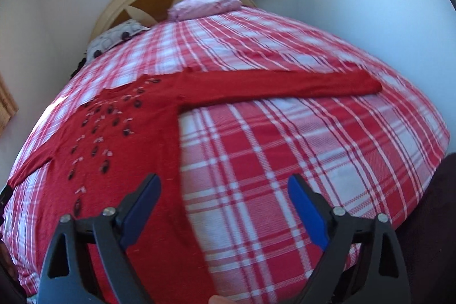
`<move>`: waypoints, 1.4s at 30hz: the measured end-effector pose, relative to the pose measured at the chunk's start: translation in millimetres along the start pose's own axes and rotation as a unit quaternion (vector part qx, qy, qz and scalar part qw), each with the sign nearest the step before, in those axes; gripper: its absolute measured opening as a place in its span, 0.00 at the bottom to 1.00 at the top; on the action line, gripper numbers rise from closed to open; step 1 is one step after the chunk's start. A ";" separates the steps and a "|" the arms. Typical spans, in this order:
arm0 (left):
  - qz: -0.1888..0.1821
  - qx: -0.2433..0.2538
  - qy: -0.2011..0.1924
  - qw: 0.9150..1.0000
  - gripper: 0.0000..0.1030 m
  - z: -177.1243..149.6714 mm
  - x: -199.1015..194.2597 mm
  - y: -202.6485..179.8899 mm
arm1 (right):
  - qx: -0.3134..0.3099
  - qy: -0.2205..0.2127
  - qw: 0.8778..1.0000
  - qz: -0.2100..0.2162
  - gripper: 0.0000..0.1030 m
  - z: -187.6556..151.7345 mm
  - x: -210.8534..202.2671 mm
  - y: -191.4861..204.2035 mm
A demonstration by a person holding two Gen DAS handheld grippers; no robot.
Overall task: Fold small clothes
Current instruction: 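Grasp the red sweater's sleeve cuff with the right gripper, then fold the held sleeve across the sweater body with the right gripper, release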
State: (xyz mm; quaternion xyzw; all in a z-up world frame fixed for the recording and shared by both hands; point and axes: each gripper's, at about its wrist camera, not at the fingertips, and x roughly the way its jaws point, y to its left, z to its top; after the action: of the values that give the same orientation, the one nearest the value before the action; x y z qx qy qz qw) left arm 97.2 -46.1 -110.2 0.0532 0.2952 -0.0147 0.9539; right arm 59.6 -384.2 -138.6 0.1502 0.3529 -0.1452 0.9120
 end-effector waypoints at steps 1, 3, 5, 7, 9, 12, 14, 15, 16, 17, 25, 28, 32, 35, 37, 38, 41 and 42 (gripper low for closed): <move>-0.001 0.002 0.000 1.000 0.99 1.7 4.1 -1.9 | 0.008 0.003 1.000 -0.008 0.85 1.5 5.0 -8.3; -0.004 0.011 0.001 1.000 0.99 6.6 14.1 -7.7 | 0.028 0.002 0.999 -0.016 0.82 5.2 12.3 -25.7; -0.006 0.019 0.002 1.000 0.99 11.5 23.7 -12.5 | 0.047 -0.004 0.999 -0.026 0.80 12.0 18.4 -45.6; -0.007 0.025 0.002 1.000 0.99 15.9 32.5 -16.6 | 0.070 -0.007 0.997 -0.039 0.77 19.0 23.7 -66.4; -0.009 0.028 0.007 1.000 0.99 19.3 40.4 -20.0 | 0.096 -0.008 0.994 -0.044 0.73 26.0 28.4 -87.7; -0.009 0.033 0.012 0.999 0.99 22.4 51.1 -23.9 | 0.139 -0.010 0.989 -0.057 0.71 39.4 34.2 -121.8; -0.007 0.032 0.018 0.999 0.99 23.4 60.9 -25.0 | 0.170 -0.016 0.983 -0.065 0.69 48.8 35.9 -146.0; -0.005 0.030 0.021 0.999 0.99 24.3 66.1 -24.2 | 0.185 -0.019 0.980 -0.067 0.68 52.9 37.4 -156.8; -0.004 0.027 0.024 0.999 0.99 24.5 70.7 -23.5 | 0.201 -0.022 0.977 -0.071 0.67 57.8 39.2 -168.9; -0.003 0.025 0.027 0.999 0.99 24.5 74.2 -22.9 | 0.211 -0.024 0.974 -0.075 0.66 61.6 42.0 -177.3; 0.003 0.029 0.046 0.999 0.99 27.0 101.3 -22.3 | 0.289 -0.029 0.953 -0.080 0.59 88.9 68.9 -239.2; -0.003 0.022 0.049 0.999 0.99 28.9 107.3 -22.4 | 0.297 -0.027 0.951 -0.081 0.55 93.7 78.5 -247.1; -0.014 0.020 0.055 0.998 0.99 28.4 111.9 -25.2 | 0.293 -0.030 0.953 -0.078 0.46 103.6 86.3 -255.2; -0.022 0.022 0.059 0.998 0.99 27.4 114.4 -27.2 | 0.280 -0.020 0.956 -0.081 0.27 110.8 95.0 -254.3; -0.030 0.024 0.062 0.997 0.99 27.5 115.3 -27.8 | 0.268 -0.011 0.960 -0.084 0.15 115.0 100.2 -250.3; -0.035 0.025 0.062 0.997 0.99 27.5 115.0 -27.7 | 0.260 -0.012 0.962 -0.086 0.13 117.1 99.8 -245.6; -0.051 0.021 0.065 0.996 0.99 28.7 113.8 -26.3 | 0.222 -0.019 0.971 -0.083 0.10 127.7 97.6 -224.5; -0.054 0.018 0.065 0.996 0.99 29.5 113.3 -25.4 | 0.205 -0.022 0.975 -0.080 0.10 131.9 95.1 -213.5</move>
State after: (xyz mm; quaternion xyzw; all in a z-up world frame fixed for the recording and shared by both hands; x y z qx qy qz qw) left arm 205.8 -74.2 -152.3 0.0555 0.3585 -0.0685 0.9293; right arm 126.9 -643.9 -147.5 0.3025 0.3058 -0.2902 0.8548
